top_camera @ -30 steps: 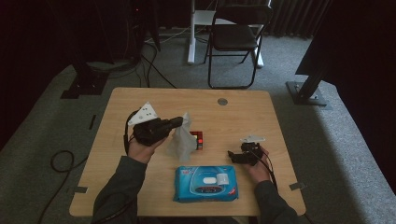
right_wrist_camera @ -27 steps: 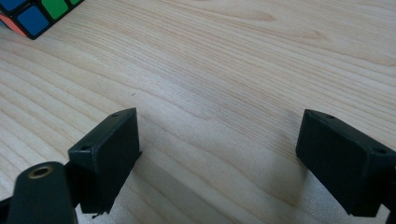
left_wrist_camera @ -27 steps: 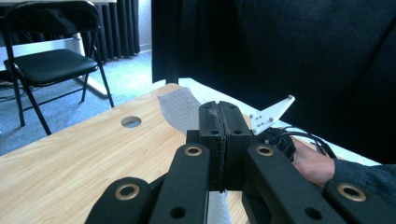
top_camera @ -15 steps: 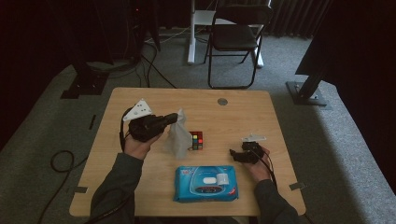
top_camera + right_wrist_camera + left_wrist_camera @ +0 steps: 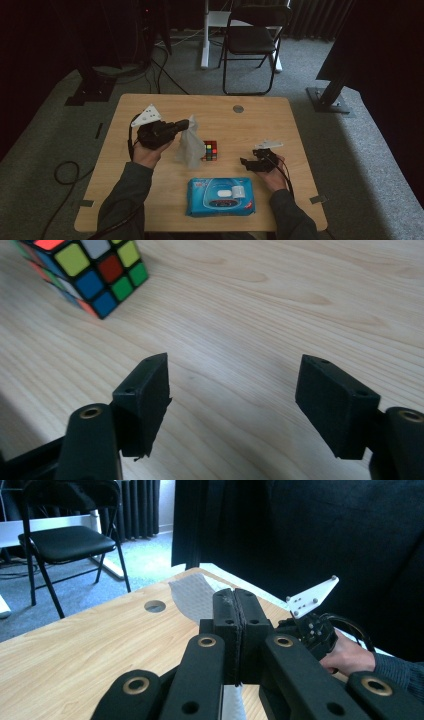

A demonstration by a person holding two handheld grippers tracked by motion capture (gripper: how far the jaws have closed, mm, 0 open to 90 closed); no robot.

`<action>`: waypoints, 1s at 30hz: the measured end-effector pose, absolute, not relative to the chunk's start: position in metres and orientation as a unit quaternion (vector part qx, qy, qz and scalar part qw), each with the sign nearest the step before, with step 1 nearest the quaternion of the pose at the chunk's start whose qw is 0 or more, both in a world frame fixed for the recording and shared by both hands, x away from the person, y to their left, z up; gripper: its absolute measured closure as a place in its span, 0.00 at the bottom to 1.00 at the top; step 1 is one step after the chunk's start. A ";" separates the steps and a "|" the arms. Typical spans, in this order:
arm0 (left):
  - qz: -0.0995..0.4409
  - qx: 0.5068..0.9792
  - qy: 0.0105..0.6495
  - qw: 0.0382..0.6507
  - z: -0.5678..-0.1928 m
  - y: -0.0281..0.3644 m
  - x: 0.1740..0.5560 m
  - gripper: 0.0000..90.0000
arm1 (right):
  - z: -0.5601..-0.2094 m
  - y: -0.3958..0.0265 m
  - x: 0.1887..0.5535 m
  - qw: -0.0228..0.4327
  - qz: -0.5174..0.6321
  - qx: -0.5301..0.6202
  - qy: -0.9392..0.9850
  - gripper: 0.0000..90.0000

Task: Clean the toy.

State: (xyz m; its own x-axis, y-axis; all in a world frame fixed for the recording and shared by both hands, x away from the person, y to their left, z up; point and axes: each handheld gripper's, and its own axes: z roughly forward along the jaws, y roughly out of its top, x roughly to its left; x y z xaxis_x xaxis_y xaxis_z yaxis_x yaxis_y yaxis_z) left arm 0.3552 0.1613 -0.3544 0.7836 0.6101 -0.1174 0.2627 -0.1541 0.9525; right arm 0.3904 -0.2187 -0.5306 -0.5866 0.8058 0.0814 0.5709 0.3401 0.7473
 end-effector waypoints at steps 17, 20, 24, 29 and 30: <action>0.147 0.738 0.307 0.583 -0.358 0.170 0.362 1.00 | -0.504 -0.174 0.409 0.153 0.389 0.354 0.836 0.19; 0.145 0.736 0.310 0.584 -0.359 0.171 0.363 1.00 | -0.499 -0.165 0.413 0.151 0.394 0.336 0.842 0.17; 0.143 0.734 0.314 0.585 -0.361 0.171 0.366 1.00 | -0.498 -0.157 0.417 0.147 0.394 0.329 0.846 0.15; 0.140 0.734 0.316 0.584 -0.363 0.171 0.368 1.00 | -0.499 -0.143 0.420 0.139 0.399 0.302 0.855 0.15; 0.139 0.734 0.317 0.584 -0.363 0.171 0.368 1.00 | -0.500 -0.138 0.422 0.134 0.399 0.292 0.859 0.15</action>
